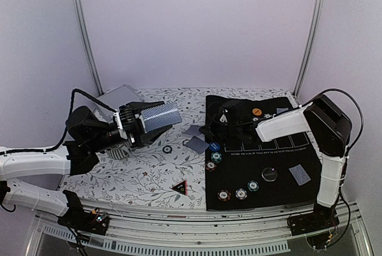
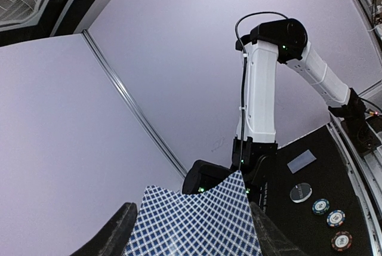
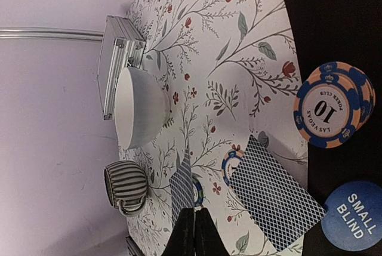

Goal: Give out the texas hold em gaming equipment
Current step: Distribute the poker card in the small blind area.

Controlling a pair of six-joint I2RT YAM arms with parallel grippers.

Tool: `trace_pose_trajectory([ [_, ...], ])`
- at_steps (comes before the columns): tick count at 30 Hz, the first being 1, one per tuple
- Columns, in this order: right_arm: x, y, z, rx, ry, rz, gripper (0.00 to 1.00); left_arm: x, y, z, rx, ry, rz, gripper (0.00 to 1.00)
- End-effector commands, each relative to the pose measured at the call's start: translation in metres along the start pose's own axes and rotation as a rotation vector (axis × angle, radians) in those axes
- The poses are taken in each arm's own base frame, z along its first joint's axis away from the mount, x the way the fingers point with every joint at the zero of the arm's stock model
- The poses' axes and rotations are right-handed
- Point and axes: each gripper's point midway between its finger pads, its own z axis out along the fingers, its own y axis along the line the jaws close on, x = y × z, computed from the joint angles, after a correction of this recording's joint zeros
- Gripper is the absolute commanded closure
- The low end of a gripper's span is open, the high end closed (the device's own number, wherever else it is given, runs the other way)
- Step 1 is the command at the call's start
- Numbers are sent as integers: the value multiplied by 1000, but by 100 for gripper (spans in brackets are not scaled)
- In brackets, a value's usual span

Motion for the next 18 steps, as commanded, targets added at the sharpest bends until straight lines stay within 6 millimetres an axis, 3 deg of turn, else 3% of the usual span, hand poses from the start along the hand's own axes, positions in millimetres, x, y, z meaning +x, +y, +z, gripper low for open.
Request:
trace_pose_trajectory([
  [1,1,7,9,-35,7,105,99,-14,2,-1,-8,-38,22,44],
  [7,4,1,9,-1,19,185,96,-14,3,-1,-9,-36,25,44],
  [14,14,-3,8,16,72,240,66,-15,3,-1,-11,-39,30,44],
  [18,14,1,-2,13,71,257,62,-16,4,-2,-13,-39,33,44],
])
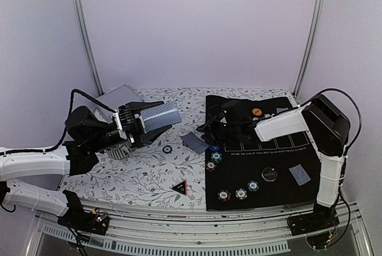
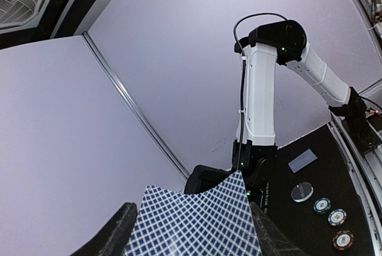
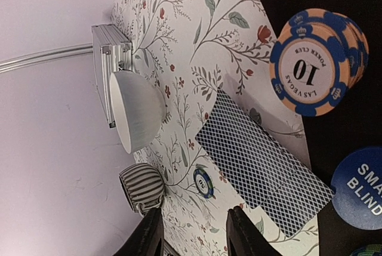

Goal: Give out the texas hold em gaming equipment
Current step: Distribute the poker card in the small blind area.

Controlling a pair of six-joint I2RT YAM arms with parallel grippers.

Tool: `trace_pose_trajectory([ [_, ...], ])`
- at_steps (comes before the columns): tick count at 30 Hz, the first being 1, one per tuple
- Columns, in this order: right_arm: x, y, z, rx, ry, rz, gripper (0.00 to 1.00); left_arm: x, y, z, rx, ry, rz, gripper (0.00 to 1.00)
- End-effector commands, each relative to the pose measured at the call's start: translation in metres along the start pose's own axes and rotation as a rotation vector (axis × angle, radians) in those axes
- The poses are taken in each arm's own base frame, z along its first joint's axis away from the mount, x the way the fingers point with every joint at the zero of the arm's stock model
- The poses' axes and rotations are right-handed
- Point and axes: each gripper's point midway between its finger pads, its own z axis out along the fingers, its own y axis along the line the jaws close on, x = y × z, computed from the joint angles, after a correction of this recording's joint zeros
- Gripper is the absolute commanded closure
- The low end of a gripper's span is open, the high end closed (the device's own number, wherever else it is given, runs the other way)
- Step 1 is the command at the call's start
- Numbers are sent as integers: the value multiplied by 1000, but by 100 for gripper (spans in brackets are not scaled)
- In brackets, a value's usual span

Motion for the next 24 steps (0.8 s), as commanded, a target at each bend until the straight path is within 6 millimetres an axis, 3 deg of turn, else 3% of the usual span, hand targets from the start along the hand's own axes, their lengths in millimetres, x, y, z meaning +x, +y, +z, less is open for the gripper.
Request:
trace_pose_trajectory([
  [1,6,11,-11,-16,17,27,61,-14,4,-1,-13,-37,21,44],
  [6,-1,43,-43,-69,-57,-66,53,-15,4,-1,-11,-38,22,44],
  [9,-7,91,-72,-147,-148,-253,49,-14,4,-1,-13,-36,24,44],
  [11,4,135,-96,-153,-265,-482,38,-14,3,-1,-11,-37,24,44],
  [12,10,163,-113,-145,-367,-696,30,-14,3,-1,-11,-35,24,44],
  [14,27,203,-145,-142,-514,-987,5,-13,3,-1,-8,-35,22,44],
  [15,34,215,-158,-141,-556,-1163,0,-14,3,-1,-8,-38,21,44],
  [18,49,233,-186,-211,-590,-1424,1,-14,1,-1,0,-41,18,44],
  [22,80,246,-224,-442,-516,-1543,1,-14,0,-1,6,-45,18,44],
  [24,87,254,-245,-534,-485,-1528,1,-14,-1,-2,7,-48,20,44],
])
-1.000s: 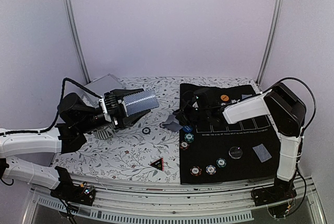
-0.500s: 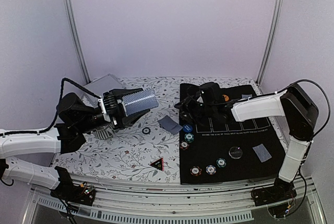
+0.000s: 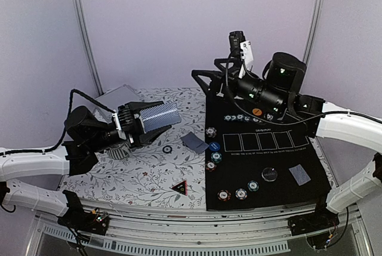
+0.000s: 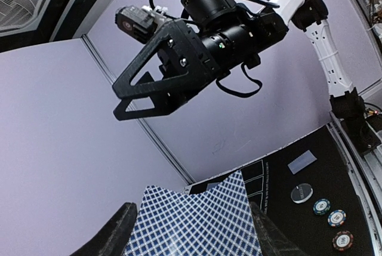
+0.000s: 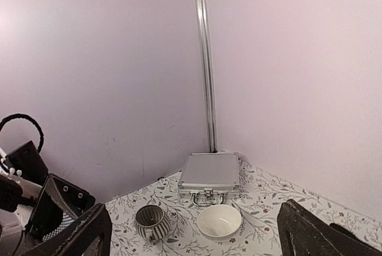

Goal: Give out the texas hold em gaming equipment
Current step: Distribute the poker card in the small blind area, then pick up the poker card from the face-down deck piles.

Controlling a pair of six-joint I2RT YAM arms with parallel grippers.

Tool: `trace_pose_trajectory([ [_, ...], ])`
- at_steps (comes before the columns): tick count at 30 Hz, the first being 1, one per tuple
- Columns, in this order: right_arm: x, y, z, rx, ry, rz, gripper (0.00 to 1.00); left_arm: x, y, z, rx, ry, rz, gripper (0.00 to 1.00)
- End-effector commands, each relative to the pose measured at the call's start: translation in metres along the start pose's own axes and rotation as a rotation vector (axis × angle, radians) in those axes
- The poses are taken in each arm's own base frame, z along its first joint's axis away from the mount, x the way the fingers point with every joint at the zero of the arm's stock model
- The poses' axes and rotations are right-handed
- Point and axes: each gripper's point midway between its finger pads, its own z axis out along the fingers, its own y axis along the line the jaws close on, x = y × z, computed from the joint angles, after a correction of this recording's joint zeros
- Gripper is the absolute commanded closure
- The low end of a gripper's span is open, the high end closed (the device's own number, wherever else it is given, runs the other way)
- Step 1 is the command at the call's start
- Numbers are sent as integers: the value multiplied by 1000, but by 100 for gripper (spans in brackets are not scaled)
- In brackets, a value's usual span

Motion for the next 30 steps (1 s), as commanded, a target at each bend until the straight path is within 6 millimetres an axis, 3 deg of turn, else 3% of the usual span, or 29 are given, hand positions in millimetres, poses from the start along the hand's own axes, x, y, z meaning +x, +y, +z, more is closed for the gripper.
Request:
trace_pose_trajectory([
  [1,-14,21,-24,-221,-24,-120,1,-11,0,-1,2,-41,14,44],
  [4,-14,47,-34,-424,26,-39,1,-10,-1,-1,4,-37,14,44],
  [7,4,61,-21,-513,178,57,1,-9,-2,0,6,-35,17,44],
  [9,24,65,-11,-535,270,106,1,-9,-1,0,4,-36,19,43],
  [16,58,76,4,-585,411,210,8,-8,-2,-1,3,-32,25,44],
  [24,79,99,16,-684,480,272,8,-4,-4,0,11,-21,27,43],
  [30,94,99,31,-661,534,355,10,-3,-5,1,17,-15,35,43],
])
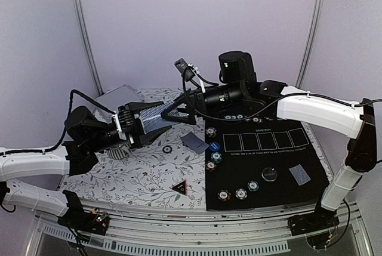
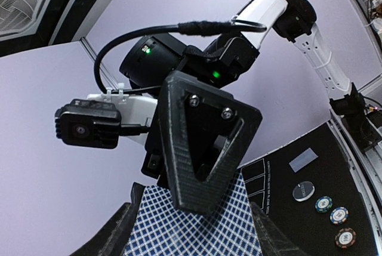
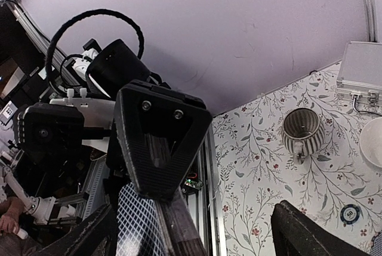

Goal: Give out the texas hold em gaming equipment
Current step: Pick up the poker card from the face-down deck piles.

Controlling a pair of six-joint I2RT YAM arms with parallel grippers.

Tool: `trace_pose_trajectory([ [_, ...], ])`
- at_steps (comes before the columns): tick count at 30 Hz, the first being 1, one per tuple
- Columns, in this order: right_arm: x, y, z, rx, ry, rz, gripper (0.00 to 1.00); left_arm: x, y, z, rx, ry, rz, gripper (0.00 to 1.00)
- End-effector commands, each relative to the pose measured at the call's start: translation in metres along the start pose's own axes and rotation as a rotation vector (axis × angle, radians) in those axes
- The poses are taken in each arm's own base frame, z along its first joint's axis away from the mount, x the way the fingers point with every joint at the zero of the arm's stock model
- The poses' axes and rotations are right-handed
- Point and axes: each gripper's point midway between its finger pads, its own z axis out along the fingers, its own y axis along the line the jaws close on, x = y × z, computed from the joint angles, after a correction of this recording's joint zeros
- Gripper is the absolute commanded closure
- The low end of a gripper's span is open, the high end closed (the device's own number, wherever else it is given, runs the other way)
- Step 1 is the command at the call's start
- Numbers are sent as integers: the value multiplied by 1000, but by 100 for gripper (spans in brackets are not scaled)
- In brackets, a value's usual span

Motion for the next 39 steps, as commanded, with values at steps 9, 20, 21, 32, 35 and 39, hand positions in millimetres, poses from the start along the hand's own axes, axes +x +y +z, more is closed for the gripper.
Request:
trace_pose_trajectory([
  [9,4,-31,2,159,73,110,15,-5,-3,0,6,-16,22,43],
  [20,-1,-31,-24,248,84,81,18,-4,-3,0,2,-13,24,43],
  [21,-4,-30,-25,245,82,75,19,-4,-3,0,3,-15,24,43],
  [32,-13,-6,-29,161,101,35,69,-3,-2,0,-1,-10,24,43],
  [35,-15,-4,-34,175,97,24,73,-2,-2,0,-2,-8,24,43],
  [39,-16,-4,-39,195,98,13,85,-2,-2,0,-2,-7,22,43],
])
